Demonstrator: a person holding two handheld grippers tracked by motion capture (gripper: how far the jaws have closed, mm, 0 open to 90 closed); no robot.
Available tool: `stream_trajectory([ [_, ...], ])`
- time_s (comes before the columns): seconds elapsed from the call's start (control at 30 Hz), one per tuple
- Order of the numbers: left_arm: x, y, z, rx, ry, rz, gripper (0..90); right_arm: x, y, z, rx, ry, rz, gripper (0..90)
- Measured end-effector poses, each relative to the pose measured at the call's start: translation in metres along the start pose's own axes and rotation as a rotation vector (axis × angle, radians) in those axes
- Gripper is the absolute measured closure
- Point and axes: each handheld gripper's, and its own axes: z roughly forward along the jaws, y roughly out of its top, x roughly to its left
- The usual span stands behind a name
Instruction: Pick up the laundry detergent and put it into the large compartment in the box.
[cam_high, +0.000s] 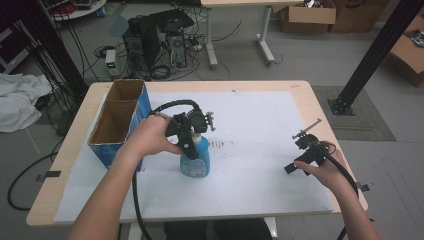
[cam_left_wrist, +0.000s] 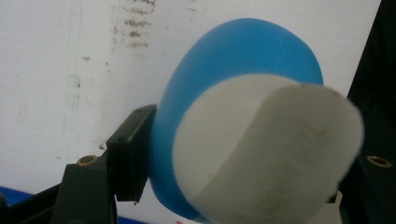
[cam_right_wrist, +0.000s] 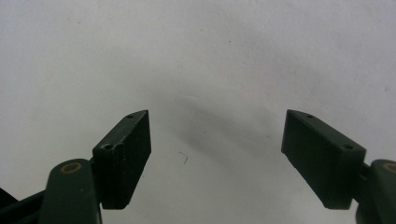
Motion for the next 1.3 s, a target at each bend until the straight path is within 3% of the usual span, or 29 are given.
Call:
stream_trajectory([
  [0.53, -0.004, 0.006, -0.003, 0.05, -0.01, -0.049, 35.3, 0.001, 0.0, 0.001, 0.001, 0.002, 0.001, 24.1],
  [0.77, -0.003, 0.009, -0.009, 0.036, 0.006, -0.05, 34.0, 0.002, -0.001, 0.001, 0.002, 0.003, -0.002, 24.2],
  [0.93, -0.005, 0.012, -0.009, 0.065, 0.004, -0.034, 34.6, 0.003, 0.0, 0.0, -0.002, 0.006, 0.0, 24.3],
  [1.1, -0.006, 0.011, -0.01, 0.06, 0.015, -0.031, 35.9, 0.003, -0.001, 0.0, -0.003, 0.006, -0.001, 24.3],
  [1.3, -0.003, 0.012, -0.011, 0.09, 0.032, -0.109, 36.6, 0.002, -0.001, -0.002, -0.006, 0.005, -0.003, 24.5],
])
